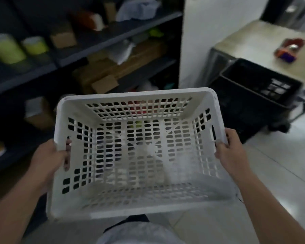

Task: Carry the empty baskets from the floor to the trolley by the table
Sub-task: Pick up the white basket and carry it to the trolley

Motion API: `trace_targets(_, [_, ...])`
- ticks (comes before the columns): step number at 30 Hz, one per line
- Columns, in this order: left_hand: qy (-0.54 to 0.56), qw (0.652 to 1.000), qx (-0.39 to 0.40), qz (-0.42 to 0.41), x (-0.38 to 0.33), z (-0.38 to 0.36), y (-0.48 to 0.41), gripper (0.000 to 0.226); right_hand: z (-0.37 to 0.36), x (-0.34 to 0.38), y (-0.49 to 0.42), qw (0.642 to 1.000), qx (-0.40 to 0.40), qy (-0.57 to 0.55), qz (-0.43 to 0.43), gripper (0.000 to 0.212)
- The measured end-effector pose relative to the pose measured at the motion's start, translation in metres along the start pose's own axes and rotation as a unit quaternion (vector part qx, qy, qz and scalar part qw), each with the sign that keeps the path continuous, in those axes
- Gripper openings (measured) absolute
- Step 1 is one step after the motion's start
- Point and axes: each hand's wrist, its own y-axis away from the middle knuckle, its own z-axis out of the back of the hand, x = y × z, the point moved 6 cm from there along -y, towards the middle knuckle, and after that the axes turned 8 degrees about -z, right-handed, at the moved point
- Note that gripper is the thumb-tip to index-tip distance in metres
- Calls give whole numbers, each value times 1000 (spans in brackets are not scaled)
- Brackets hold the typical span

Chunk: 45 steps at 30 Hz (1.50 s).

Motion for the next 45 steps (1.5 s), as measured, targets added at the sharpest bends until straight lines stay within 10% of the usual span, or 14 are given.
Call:
trace_targets(18, [-79, 914, 295, -269, -406, -427, -152, 27, 233, -74, -168, 930, -322, -21, -173, 30])
trace_targets(45, [-59, 886, 334, -315, -737, -797, -229, 22, 437, -114, -591, 933, -290, 7, -214, 26])
